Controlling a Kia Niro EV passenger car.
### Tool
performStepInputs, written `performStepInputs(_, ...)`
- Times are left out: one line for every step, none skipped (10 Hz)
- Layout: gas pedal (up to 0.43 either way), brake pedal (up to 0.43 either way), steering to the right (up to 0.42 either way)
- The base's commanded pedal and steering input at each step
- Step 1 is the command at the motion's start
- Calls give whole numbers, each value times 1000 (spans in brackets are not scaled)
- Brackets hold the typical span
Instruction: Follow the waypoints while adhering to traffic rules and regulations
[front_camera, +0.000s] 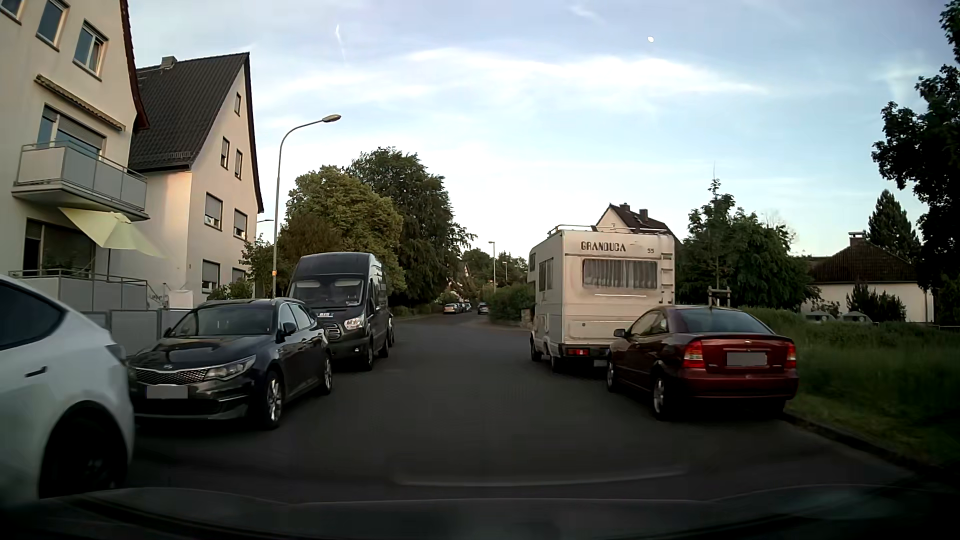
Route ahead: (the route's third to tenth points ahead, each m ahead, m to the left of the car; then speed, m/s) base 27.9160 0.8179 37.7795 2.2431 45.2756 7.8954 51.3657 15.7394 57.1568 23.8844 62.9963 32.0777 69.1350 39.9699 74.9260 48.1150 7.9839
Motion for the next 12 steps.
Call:
performStepInputs(0,116,-18)
performStepInputs(0,122,-19)
performStepInputs(0,128,-20)
performStepInputs(0,128,-21)
performStepInputs(0,134,-23)
performStepInputs(0,146,-24)
performStepInputs(0,152,-24)
performStepInputs(0,159,-24)
performStepInputs(0,159,-23)
performStepInputs(0,159,-23)
performStepInputs(0,159,-23)
performStepInputs(0,159,-21)
